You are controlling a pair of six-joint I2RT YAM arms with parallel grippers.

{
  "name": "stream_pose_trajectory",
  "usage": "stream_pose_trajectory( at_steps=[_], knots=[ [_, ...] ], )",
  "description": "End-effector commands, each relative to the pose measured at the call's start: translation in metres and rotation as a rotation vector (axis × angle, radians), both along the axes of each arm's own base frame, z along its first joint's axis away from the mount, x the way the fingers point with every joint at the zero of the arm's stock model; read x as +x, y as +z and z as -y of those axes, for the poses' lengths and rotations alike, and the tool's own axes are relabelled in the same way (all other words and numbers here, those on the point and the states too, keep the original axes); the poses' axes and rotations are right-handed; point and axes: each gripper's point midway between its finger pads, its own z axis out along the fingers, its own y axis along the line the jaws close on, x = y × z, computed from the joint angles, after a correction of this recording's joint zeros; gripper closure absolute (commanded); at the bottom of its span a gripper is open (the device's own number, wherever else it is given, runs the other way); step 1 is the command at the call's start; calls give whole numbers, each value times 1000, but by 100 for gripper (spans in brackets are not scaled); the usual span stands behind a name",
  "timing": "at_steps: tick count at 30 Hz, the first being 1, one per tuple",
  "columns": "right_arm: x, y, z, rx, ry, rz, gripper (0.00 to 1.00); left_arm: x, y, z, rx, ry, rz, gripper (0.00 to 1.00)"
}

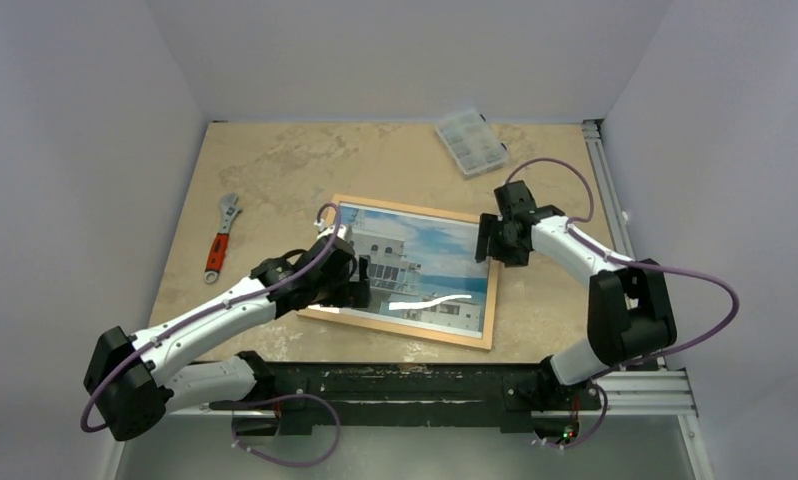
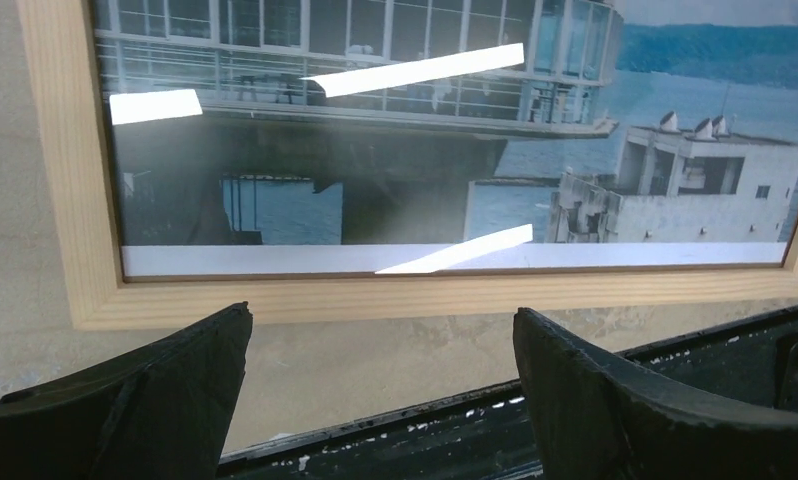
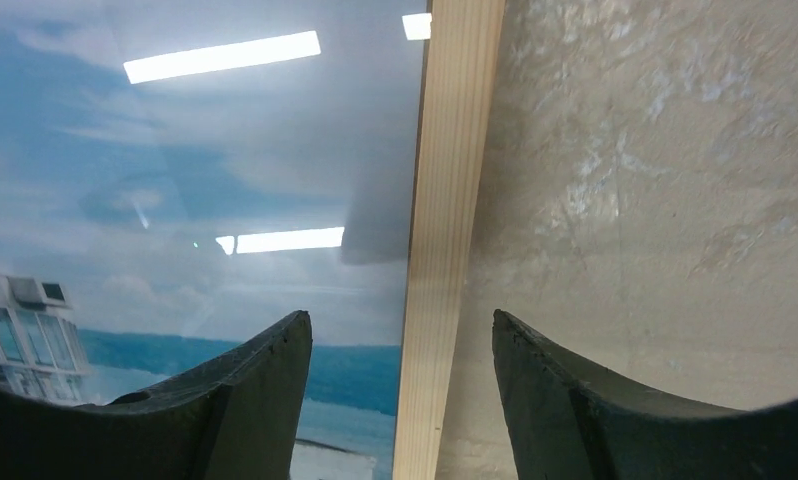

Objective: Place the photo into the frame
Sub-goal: Turn over the photo frame at the center of the board.

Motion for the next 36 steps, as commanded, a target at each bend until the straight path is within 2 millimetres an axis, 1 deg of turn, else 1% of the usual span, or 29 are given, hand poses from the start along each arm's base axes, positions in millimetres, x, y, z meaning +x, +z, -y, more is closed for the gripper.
stream_pose_trajectory(
  at_steps=[1, 4, 7, 10, 12, 14, 16, 19, 21, 23, 26, 28, 31, 33, 36],
  knots=[
    [-32, -10, -10, 79, 32, -64, 37, 12, 1, -5, -87, 14, -8, 0],
    [-47, -16, -15, 124, 30, -84, 39, 18, -2, -15, -134, 44, -20, 0],
    [-55, -23, -12, 115, 21, -104, 43, 19, -4, -22, -179, 61, -31, 0],
    [-55, -29, -7, 83, 21, -115, 53, 20, -6, -29, -207, 86, -36, 0],
    [-50, -29, -10, 91, 22, -110, 61, 20, -7, -31, -219, 96, -34, 0],
    [-42, -27, -9, 75, 16, -99, 73, 20, -6, -34, -224, 104, -31, 0],
    [-31, -23, -7, 57, 5, -85, 83, 21, -5, -37, -226, 115, -26, 0],
    [-10, -15, -6, 22, 10, -64, 94, 22, -4, -42, -227, 127, -19, 0],
    [2, -10, -2, -10, 3, -58, 98, 24, -3, -44, -237, 133, -18, 0],
    [13, -4, 2, -35, 6, -40, 99, 26, -4, -48, -246, 144, -23, 0],
    [25, 4, 11, -84, 0, -22, 100, 29, -10, -55, -252, 179, -46, 0],
    [30, 7, 18, -105, -5, -13, 100, 32, -13, -60, -261, 206, -61, 0],
    [34, 8, 22, -87, -13, -1, 97, 36, -18, -70, -256, 250, -70, 0],
    [37, 8, 23, -69, -16, 7, 85, 40, -21, -76, -248, 278, -78, 0],
    [34, 5, 23, -54, -15, -8, 70, 46, -29, -85, -228, 318, -97, 0]
  ],
)
